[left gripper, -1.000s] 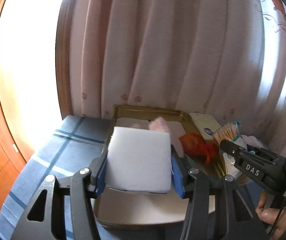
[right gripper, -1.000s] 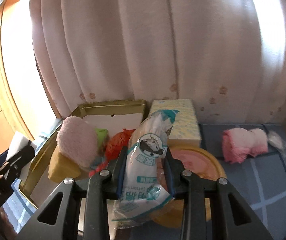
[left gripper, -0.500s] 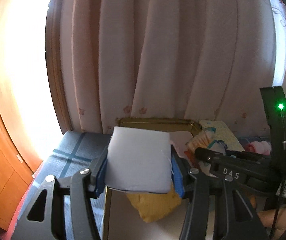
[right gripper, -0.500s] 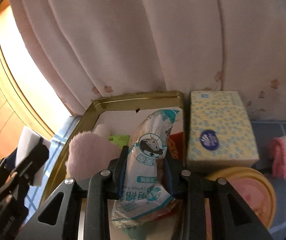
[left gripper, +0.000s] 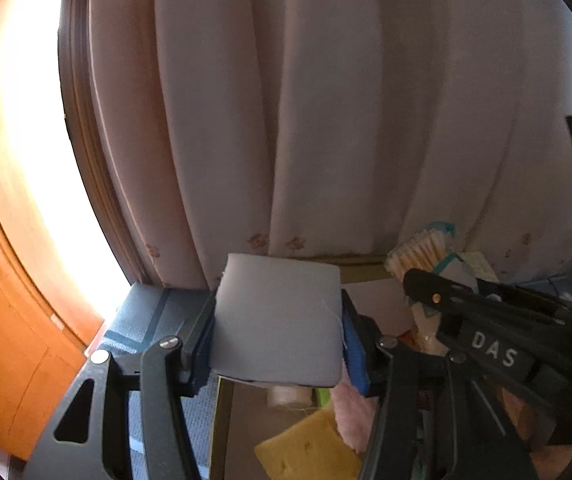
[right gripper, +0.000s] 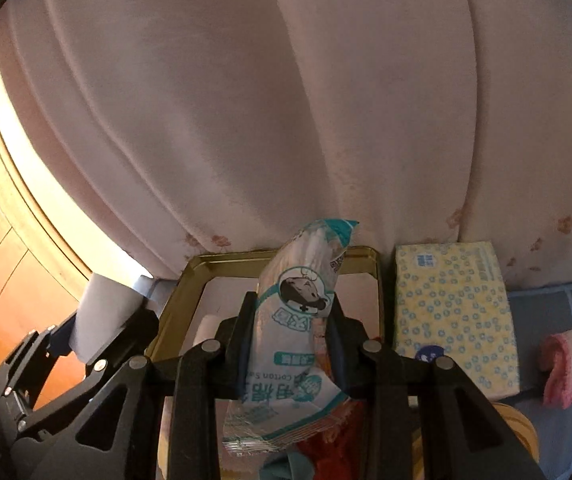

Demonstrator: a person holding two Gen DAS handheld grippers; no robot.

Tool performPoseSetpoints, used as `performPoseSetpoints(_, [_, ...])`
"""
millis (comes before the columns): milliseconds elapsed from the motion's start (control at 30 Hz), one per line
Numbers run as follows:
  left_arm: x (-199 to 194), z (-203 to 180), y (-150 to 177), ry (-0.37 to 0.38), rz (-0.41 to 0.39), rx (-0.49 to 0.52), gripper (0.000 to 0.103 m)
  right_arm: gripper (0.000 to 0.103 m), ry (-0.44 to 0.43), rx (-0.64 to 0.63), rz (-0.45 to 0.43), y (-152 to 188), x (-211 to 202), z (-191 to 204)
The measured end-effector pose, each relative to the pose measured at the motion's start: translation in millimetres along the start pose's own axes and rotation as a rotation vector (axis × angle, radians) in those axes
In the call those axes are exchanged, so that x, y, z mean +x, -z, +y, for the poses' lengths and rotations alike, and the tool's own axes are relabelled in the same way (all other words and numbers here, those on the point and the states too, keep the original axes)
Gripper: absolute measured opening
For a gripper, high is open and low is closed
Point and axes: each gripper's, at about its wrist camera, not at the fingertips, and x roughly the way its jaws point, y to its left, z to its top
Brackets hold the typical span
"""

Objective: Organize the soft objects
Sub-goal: 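Carry the white pad and cotton swab bag over the gold tin tray, then open both tools to drop the pad and swab bag into the tray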

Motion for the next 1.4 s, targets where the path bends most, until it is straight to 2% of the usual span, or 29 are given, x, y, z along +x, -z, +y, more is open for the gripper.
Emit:
performPoseSetpoints(200, [29.6, 4.4, -5.2, -0.025, 0.097, -0.006, 0.053, 0.034, 0.03, 0.001, 0.034, -0.1, 15.5, 0.2])
performPoseSetpoints(433, [53.1, 11.8, -5.3, -0.026, 0.161, -0.014, 0.053, 0.034, 0.052, -0.015, 0.062, -2.9, 34.9, 3.2])
performPoseSetpoints(567, [49.8, 14.3, -5.6, -0.057, 0.147, -0.001, 0.053, 0.034, 0.061, -0.014, 0.085, -3.1, 49.5, 8.7])
performPoseSetpoints(700, [51.1, 12.4, -4.7, -0.039, 0.163, 0.008, 0.056, 0.036, 0.043, 0.015, 0.115, -3.2, 61.0, 8.7])
performPoseSetpoints(733, [51.8, 12.0, -4.6, -0.038, 0.169, 0.01, 0.058, 0.036, 0.046, 0.03, 0.124, -3.2, 62.8, 7.7])
performPoseSetpoints(767, [51.2, 10.5, -4.8, -0.035, 0.171, 0.01, 0.07, 0.039, 0.043, 0.039, 0.129, -2.6, 61.9, 6.2])
performPoseSetpoints(800, [51.7, 10.3, -4.7, -0.033, 0.175, 0.008, 0.087, 0.042, 0.024, 0.048, 0.137, -3.0, 62.8, 5.6])
performPoseSetpoints(867, [52.7, 10.8, -4.8, -0.042, 0.18, 0.0, 0.103, 0.062, -0.017, 0.057, 0.133, -3.6, 60.9, 6.1])
performPoseSetpoints(933, [53.6, 11.9, -4.8, -0.047, 0.177, -0.01, 0.103, 0.068, -0.04, 0.06, 0.102, -4.0, 51.3, 6.4])
performPoseSetpoints(1167, [55.4, 12.8, -3.8, 0.024, 0.205, -0.057, 0.103, 0.069, -0.039, 0.071, -0.036, 2.1, 15.0, 0.1])
performPoseSetpoints(1300, [35.7, 4.7, -6.4, 0.023, 0.134, -0.044, 0.103, 0.069, -0.011, 0.066, -0.161, 18.1, -18.0, -6.4])
performPoseSetpoints(1400, [19.3, -0.7, -7.7, 0.007, 0.058, -0.021, 0.103, 0.069, 0.058, 0.037, -0.289, 32.3, -46.4, -12.2])
